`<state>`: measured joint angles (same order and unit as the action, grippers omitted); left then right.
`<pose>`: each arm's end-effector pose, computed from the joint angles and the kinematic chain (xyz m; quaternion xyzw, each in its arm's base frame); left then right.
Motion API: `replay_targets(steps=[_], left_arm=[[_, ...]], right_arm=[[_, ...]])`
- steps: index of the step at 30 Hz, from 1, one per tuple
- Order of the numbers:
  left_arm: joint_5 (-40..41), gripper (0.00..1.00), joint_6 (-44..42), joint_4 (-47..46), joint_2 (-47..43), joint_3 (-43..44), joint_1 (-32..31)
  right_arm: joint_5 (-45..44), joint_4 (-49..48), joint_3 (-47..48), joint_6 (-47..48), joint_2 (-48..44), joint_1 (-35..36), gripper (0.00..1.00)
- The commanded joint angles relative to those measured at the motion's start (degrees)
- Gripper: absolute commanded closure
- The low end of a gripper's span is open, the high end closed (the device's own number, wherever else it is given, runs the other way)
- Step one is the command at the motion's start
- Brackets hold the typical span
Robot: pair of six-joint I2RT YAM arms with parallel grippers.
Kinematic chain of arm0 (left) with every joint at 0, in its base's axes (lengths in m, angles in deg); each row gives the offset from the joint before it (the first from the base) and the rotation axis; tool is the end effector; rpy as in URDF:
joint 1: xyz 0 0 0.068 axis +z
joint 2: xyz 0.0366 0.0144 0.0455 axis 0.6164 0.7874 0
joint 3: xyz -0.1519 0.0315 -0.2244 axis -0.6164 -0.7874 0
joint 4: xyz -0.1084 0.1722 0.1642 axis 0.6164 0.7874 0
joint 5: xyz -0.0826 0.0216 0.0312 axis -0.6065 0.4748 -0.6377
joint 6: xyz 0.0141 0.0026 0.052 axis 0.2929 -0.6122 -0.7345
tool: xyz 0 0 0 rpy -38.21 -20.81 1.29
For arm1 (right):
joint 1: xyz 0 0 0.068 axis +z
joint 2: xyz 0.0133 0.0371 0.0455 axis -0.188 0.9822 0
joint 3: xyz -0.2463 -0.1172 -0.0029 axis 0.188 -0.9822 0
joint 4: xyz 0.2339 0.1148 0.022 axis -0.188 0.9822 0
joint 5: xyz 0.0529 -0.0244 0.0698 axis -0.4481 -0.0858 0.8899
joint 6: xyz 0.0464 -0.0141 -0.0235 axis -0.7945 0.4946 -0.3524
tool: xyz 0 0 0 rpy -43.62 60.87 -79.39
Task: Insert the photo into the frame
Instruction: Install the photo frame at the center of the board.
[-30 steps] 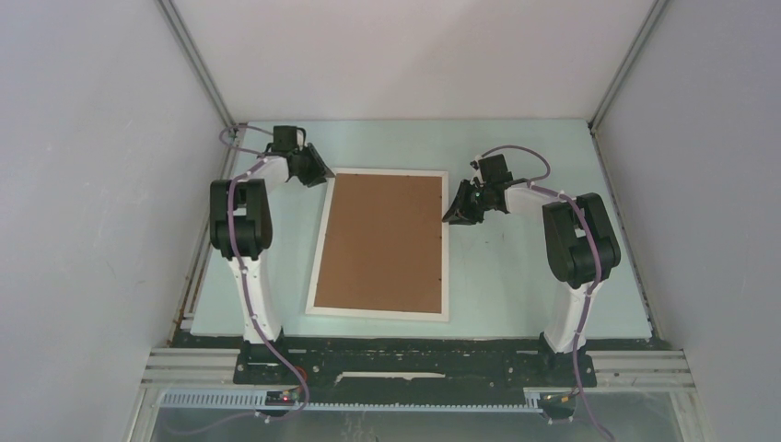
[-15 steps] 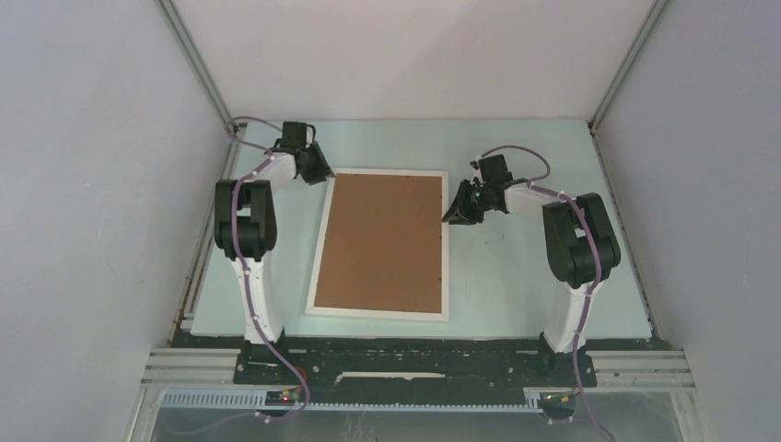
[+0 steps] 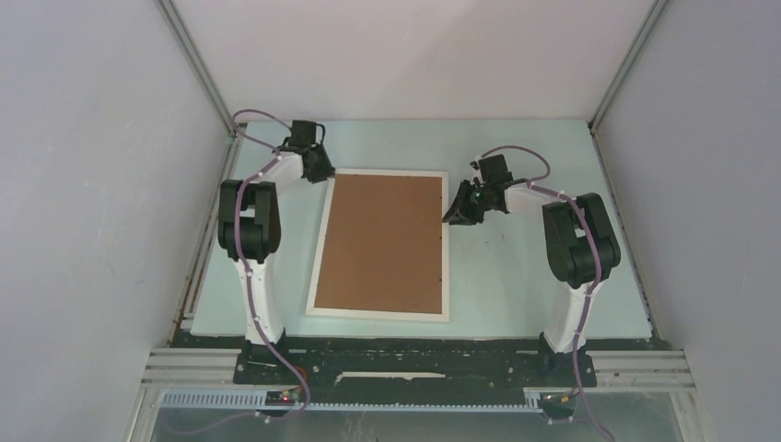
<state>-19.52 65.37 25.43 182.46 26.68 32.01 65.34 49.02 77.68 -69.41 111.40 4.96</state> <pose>0.4758 -0.0517 0.1746 -0.1657 0.9296 -0.1090 0.3108 0.3756 0.1224 0.1517 0.0521 0.9318 0.3100 0.1813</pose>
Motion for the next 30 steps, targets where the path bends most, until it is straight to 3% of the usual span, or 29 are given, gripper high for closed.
replay_targets(steps=[1,21,30], left_arm=[[-5.81,0.69,-1.49,9.33,-2.04,-3.66,-4.19],[0.17,0.65,-3.13,14.62,-0.11,-1.55,-9.2],[1.79,0.6,-3.97,22.05,2.61,2.83,-11.21]], right_arm=[[3.34,-3.0,0.16,-0.93,0.22,1.04,0.69],[3.58,-3.28,0.14,-1.11,0.42,1.05,0.69],[3.78,-3.23,0.1,-1.11,0.42,1.05,0.69]])
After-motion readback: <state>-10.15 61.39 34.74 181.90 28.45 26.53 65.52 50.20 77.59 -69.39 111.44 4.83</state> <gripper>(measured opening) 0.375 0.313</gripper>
